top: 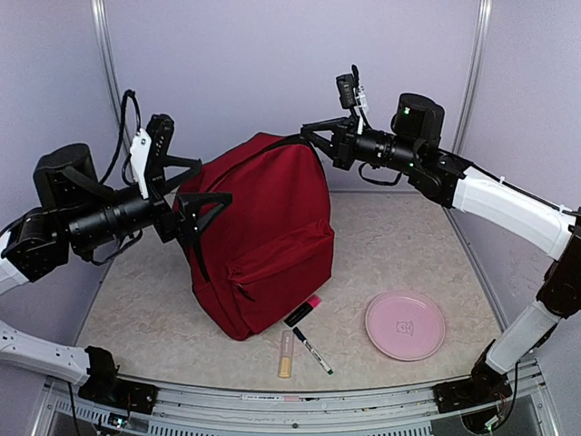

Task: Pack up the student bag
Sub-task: Hold the largest pocket of the student bag.

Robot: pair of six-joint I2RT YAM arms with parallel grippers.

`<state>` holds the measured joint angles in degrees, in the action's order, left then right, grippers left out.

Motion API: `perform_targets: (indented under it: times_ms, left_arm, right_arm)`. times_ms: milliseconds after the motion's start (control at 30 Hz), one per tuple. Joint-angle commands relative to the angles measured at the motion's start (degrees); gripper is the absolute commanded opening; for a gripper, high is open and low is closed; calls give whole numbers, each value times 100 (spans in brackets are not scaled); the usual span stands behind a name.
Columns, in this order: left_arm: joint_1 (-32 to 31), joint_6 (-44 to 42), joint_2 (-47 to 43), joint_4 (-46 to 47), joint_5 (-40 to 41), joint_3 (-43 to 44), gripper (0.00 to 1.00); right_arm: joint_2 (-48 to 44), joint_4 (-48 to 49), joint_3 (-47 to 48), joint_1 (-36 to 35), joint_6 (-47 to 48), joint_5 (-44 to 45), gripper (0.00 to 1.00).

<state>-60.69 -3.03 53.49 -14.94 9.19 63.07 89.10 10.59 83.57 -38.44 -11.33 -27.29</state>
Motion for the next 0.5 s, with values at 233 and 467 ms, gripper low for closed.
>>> perform_targets:
  times_ms: [233, 467]
  left_arm:
    - [545, -651, 2031, -898, 345, 2485, 99]
    - [743, -1051, 2688, -1200, -256, 2871, 95]
  right_arm:
    - [190, -235, 986, -564, 895, -13, 0]
    - [159, -354, 973, -612, 974, -121, 0]
